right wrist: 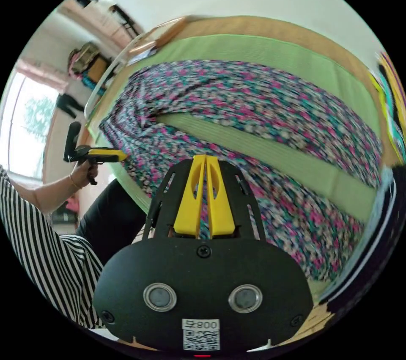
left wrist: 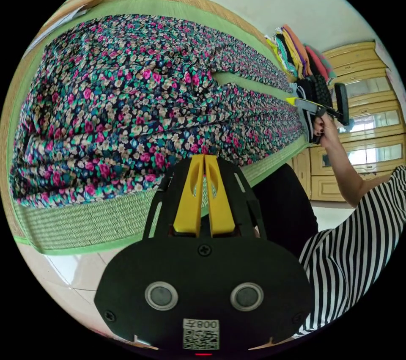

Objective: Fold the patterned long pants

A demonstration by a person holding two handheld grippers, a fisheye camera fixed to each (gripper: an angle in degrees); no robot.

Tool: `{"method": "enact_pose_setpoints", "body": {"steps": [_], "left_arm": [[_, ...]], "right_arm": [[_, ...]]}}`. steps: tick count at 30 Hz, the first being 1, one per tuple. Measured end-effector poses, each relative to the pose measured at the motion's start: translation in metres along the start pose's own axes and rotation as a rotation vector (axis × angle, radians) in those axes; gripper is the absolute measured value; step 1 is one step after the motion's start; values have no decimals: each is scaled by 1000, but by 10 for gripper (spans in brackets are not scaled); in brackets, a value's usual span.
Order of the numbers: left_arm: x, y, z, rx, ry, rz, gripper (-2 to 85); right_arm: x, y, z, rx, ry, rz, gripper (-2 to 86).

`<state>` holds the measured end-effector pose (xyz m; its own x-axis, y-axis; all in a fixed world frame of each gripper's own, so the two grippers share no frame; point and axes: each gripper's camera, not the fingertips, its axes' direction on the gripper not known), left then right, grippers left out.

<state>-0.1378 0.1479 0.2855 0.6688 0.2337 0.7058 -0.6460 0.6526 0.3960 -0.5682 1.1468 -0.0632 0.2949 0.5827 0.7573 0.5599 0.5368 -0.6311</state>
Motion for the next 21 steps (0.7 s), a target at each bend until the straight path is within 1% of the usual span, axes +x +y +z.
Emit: {"method": "enact_pose_setpoints", "body": {"steps": [2,6,7,9,11,15,18,21], "left_arm": [[-16,12,0,8,25,-11,1],[-35,28,0,1,39,3,1],[-41,34,0,-1,47,7,1],[-52,46,0,6,67,3,1],[-66,60,-1,13,97,0,2],[-89,78,-5,40,167,-11,5],[-111,94,-25,140,194,-34,11],[-148,115,-55,279,109,-123,26]], "right_arm": [[-51,-36,44,-49,-62,-148,1],[-91,-69,101,-140,-31,-253,1],[-93,-75,115,-159,52,-252,1],[-83,-81,119,-134,-7,-200,1],[-66,-84,119,-118,-59,-84,1],[-77,-82,120,-114,-49,-76,3],[-96,-89,115,-67,-66,-99,7],[-124,-119,116,-6,-111,-170,18]]}}
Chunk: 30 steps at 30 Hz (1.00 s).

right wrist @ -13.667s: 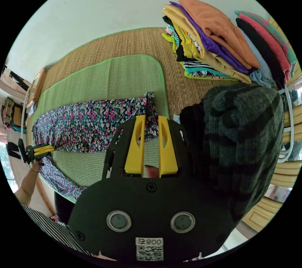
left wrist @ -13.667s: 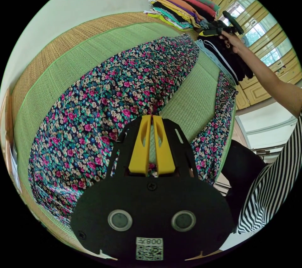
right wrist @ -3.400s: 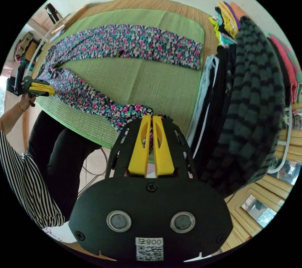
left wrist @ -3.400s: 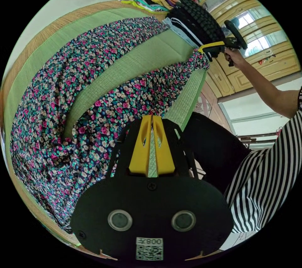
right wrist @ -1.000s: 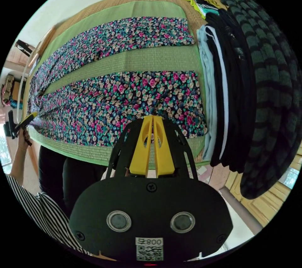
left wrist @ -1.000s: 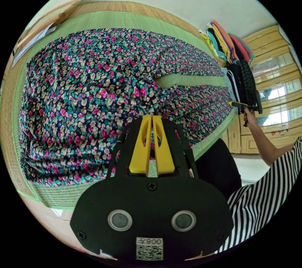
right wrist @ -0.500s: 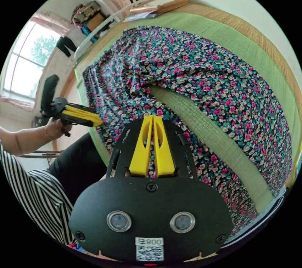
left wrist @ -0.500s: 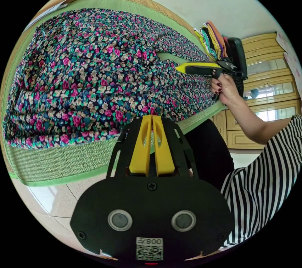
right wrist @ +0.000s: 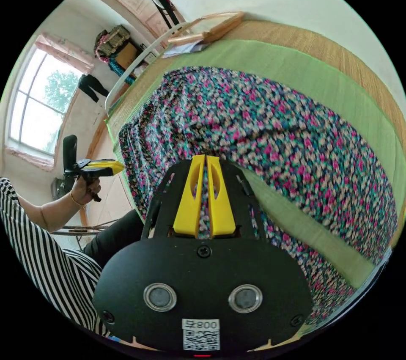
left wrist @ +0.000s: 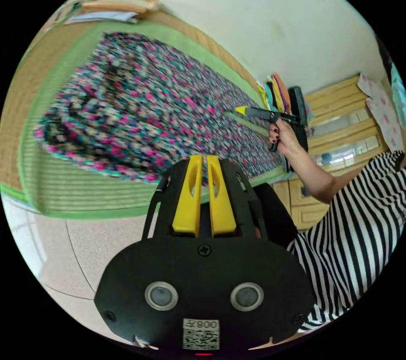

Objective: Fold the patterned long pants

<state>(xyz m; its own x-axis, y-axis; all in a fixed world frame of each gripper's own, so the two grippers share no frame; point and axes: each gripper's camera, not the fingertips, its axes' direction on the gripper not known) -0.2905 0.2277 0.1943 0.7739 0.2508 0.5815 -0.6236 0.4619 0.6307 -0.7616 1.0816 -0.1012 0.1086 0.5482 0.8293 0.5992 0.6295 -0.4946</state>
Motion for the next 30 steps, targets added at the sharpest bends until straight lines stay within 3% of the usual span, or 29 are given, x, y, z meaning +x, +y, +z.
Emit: {"method": "enact_pose_setpoints", "body": {"steps": [5,10,14,19,23,30], "left_arm": [[-81,24,-60,186,-252,-262,58],[-126,59,-76,296,-203,-446,74],[-150,66,-63,284,-80,-459,68],[-170,71,-66,273,-94,-449,24],[-183,81,-74,304,-50,-444,11],[-189,88,-96,378,-65,-398,6]], "right_arm": [[-49,-109,43,37,82,-191,59],[-88,-207,97,11,109,-302,71],[-121,-263,152,-62,169,-377,79],[-133,-288,208,-170,276,-394,64],[-142,-300,218,-142,277,-400,7],[-167,-332,225,-105,286,-439,-3]]}}
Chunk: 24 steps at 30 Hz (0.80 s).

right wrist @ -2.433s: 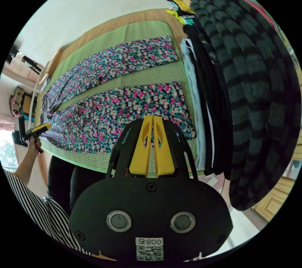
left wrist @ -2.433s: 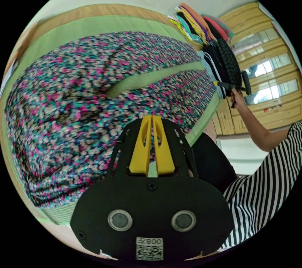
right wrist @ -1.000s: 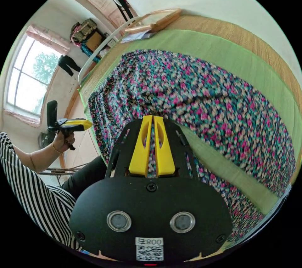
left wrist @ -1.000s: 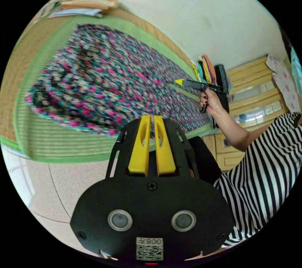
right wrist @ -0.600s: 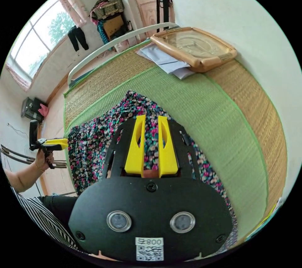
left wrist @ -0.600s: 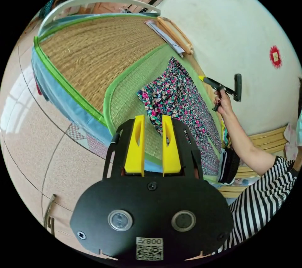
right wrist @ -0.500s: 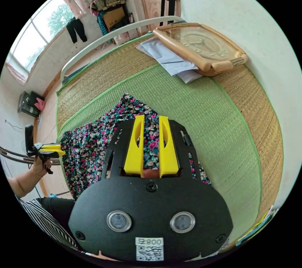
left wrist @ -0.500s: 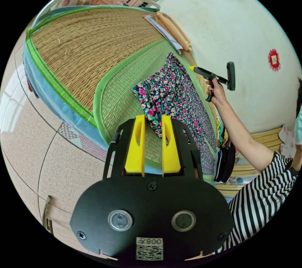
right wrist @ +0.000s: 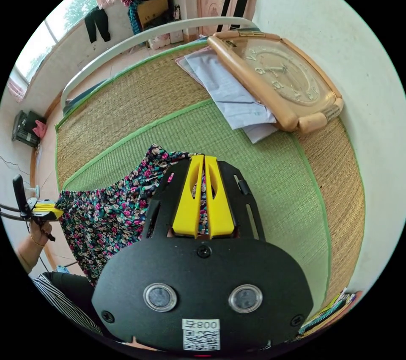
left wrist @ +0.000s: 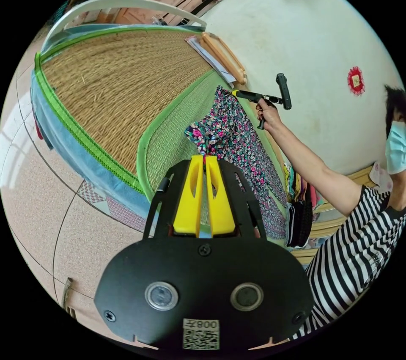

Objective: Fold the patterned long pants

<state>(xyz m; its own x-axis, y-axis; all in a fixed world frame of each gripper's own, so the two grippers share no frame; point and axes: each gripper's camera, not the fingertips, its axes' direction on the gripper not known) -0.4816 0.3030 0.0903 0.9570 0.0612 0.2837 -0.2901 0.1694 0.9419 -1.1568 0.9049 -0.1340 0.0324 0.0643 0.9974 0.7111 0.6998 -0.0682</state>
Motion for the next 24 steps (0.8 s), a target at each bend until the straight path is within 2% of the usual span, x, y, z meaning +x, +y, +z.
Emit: {"method": "enact_pose_setpoints", "body": {"steps": [6,8,12,20,24], "left_arm": [[-3,-1,-13,32,-77,36,8],[-12,1,-5,-6,-77,5,10],[-14,4,-4,-3,-55,-12,14],[22,-1,-17,42,-145,92,13],[43,-11,0,-20,-122,164,7]], "right_arm": [[-6,-23,1,28,-9,-14,3],[0,-22,17,-24,-41,19,12],[16,-10,16,4,-84,69,42],[25,30,-20,198,-213,109,25],[-6,24,11,90,-241,11,8]]}}
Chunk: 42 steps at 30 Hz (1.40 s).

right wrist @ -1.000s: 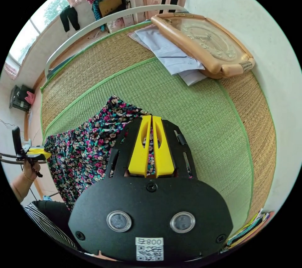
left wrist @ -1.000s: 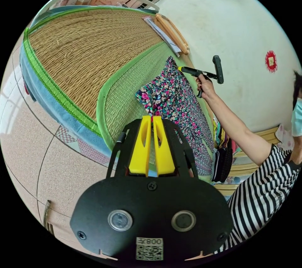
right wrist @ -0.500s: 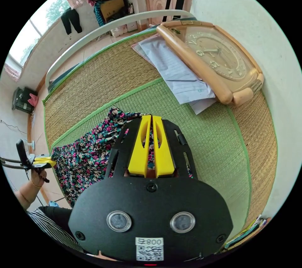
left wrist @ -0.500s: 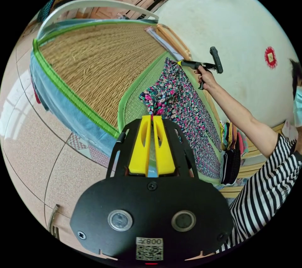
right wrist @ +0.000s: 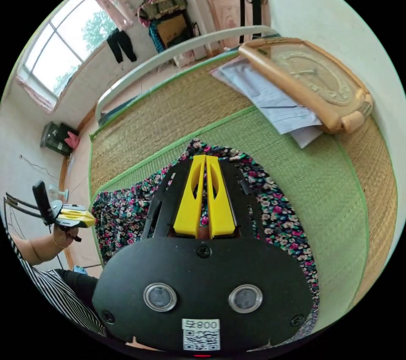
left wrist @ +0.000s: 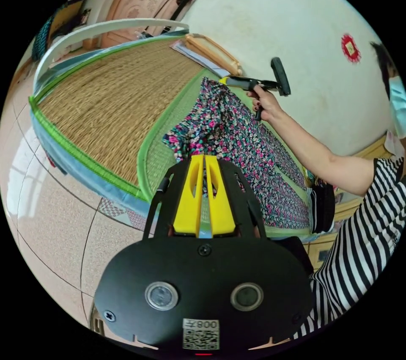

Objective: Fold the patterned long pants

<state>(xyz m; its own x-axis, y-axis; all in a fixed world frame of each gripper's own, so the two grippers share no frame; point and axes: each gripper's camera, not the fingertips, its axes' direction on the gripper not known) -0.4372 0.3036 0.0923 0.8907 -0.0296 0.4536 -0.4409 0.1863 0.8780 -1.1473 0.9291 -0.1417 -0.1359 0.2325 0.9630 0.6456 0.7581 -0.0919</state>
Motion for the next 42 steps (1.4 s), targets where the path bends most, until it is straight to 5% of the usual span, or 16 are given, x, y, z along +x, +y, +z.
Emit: {"method": "enact_pose_setpoints", "body": {"steps": [9,14,20,32,42], "left_arm": [[24,-17,16,-81,-13,-12,2],[69,-35,18,-80,52,119,3],[112,-56,52,-215,56,222,2],[170,-70,35,-247,-29,192,1],[263,-117,64,-228,125,337,2]], "right_arm": [[25,17,-29,5,24,27,2],[69,148,-119,119,12,164,1],[76,302,-119,-40,55,397,1],[104,362,-164,121,-35,498,1],[112,432,-198,75,237,534,2]]}}
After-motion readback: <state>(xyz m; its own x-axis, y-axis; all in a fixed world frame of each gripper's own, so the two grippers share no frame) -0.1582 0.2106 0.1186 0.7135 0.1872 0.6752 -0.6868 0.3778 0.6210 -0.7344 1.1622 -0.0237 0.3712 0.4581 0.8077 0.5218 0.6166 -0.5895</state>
